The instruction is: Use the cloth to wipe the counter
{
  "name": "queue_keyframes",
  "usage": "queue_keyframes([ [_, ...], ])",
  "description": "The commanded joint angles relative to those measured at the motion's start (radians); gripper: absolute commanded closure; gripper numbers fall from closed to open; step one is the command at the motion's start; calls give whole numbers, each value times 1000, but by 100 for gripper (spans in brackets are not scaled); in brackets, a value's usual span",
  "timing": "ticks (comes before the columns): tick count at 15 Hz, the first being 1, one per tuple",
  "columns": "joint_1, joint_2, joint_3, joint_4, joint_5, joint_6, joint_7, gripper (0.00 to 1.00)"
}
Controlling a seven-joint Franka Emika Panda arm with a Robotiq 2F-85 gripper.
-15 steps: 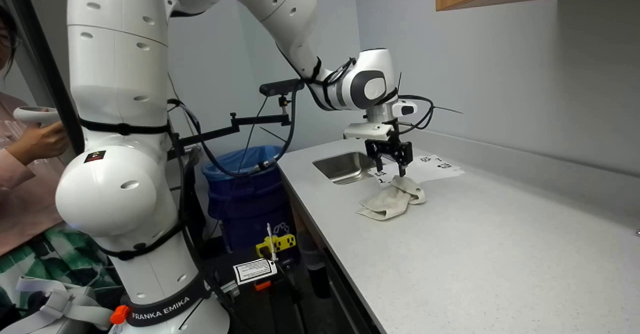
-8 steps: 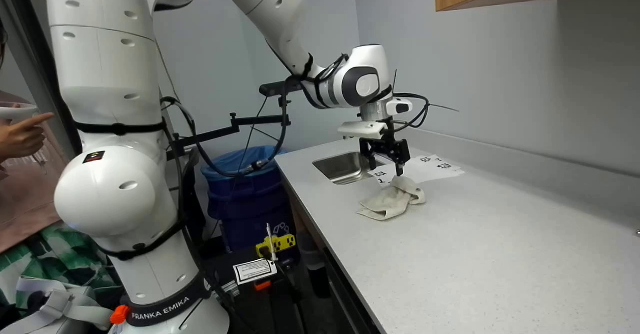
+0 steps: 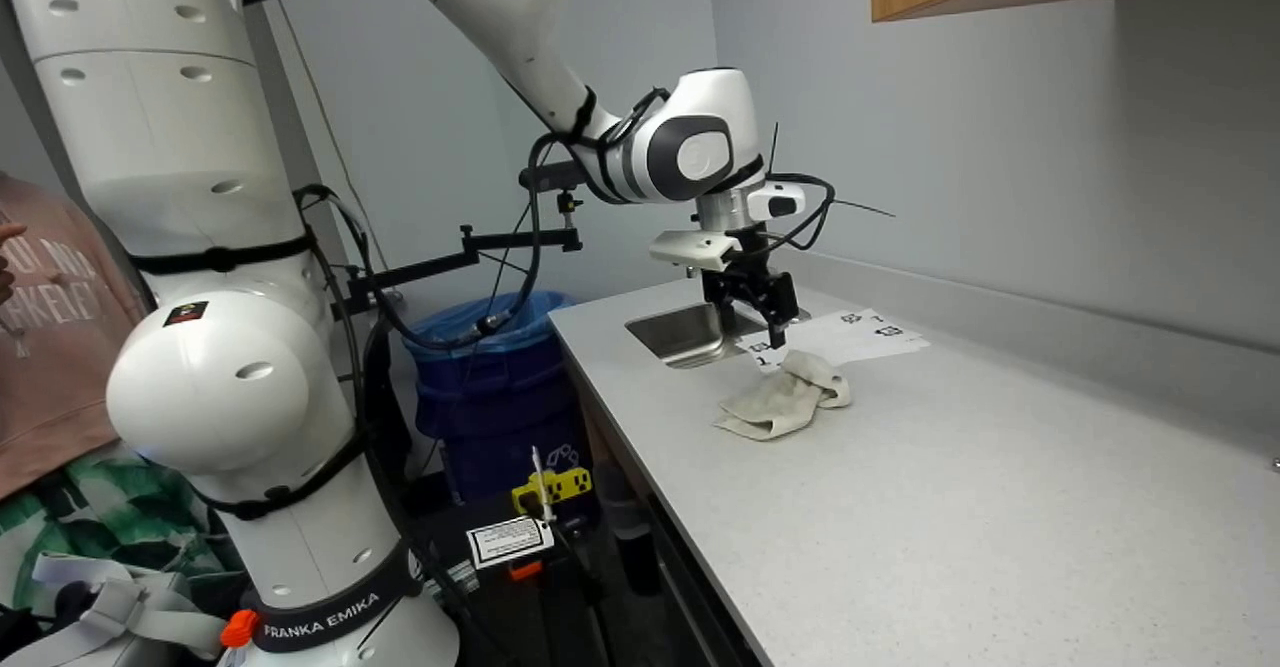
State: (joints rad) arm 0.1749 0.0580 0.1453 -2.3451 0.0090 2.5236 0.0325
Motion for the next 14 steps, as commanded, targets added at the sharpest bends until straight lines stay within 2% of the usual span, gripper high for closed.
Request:
queue_keyframes([
  [1,-9,-90,-1,-55,18,-12,73,0],
  [9,-12,-138,-2,-83,5,10,189,0],
  [13,-12,-146,-1,-87,7,3,188,0],
  [14,-10,-111,1,-60,3,-2,178,0],
])
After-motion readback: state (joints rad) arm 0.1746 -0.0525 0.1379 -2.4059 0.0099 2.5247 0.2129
